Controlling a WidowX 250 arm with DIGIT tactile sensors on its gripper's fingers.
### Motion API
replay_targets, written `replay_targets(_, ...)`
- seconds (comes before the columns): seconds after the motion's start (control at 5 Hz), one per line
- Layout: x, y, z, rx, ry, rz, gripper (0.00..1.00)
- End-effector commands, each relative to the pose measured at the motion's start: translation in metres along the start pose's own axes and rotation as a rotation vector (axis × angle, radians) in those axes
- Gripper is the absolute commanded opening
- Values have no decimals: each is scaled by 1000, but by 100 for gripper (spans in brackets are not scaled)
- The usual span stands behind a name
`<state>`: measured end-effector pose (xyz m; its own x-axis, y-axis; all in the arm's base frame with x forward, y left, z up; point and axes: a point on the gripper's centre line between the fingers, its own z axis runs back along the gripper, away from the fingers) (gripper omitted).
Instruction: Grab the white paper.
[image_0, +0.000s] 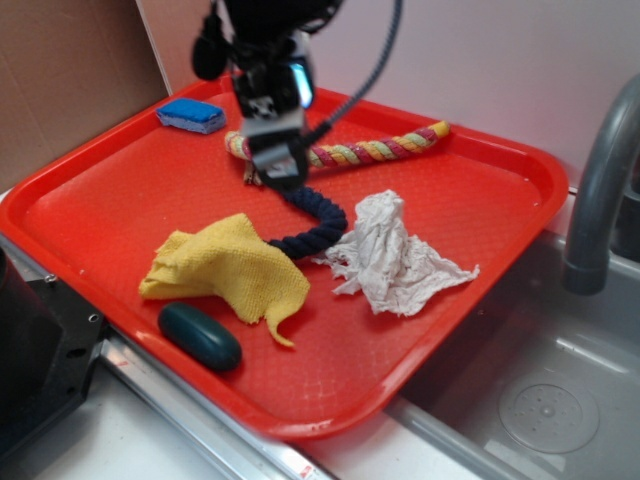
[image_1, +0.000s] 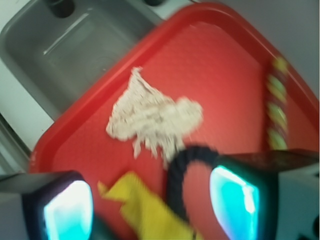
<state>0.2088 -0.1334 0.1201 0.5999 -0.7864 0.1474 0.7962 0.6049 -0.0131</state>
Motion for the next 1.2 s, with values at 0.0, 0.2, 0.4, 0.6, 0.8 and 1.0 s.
replay_targets(0.0,25,-1,-44,20,-25,-124,100)
replay_targets(0.2,6,-5,-88,-41,71,-129,100)
replay_targets(0.4,-6,-13,-99,-81,64,-100,0)
replay_targets(0.6,-13,-20,-85,-52,33,-75,0)
replay_targets(0.8,-26,-29,-49,-28,-16,-20,0)
replay_targets(1.0,-30,2,3,3,30,105,0)
